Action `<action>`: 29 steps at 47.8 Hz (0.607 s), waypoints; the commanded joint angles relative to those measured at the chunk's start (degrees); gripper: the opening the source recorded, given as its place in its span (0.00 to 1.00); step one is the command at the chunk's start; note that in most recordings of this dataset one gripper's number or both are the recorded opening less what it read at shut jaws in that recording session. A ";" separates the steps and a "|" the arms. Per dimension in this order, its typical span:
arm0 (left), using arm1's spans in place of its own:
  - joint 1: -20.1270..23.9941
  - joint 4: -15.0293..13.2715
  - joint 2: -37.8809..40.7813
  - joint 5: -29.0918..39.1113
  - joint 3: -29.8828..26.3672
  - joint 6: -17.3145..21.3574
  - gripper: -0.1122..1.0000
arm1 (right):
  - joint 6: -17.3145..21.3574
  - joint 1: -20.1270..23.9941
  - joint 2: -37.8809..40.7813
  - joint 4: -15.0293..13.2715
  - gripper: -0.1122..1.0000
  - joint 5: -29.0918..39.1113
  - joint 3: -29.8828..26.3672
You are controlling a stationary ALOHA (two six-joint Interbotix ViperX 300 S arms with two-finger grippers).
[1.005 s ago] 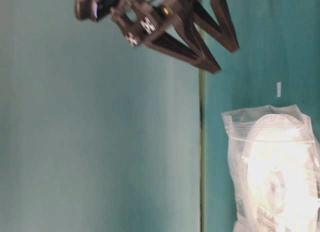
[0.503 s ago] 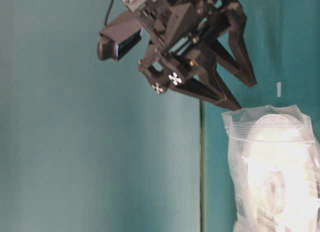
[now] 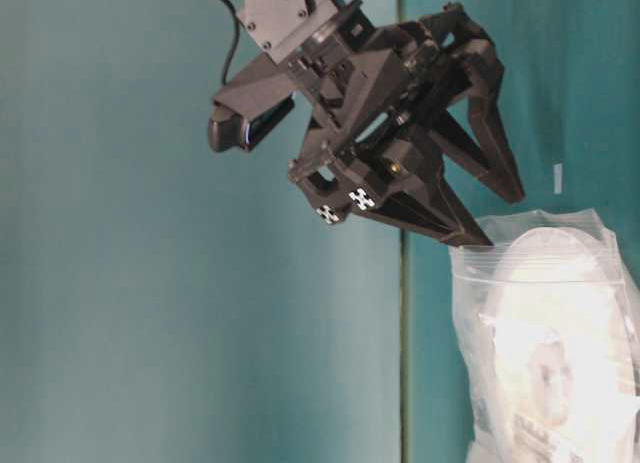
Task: Take out the reel from the clear zip bag.
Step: 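Reach the right gripper into the bag opening toward the reel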
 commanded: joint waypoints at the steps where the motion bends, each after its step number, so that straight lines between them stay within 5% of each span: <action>1: 0.18 0.00 0.18 0.35 0.00 0.09 0.03 | 0.70 -0.09 0.44 0.26 0.84 -0.26 -1.32; 29: 0.18 0.00 0.26 0.35 -0.09 0.09 0.03 | 0.70 -0.35 4.13 1.93 0.84 -0.26 -3.87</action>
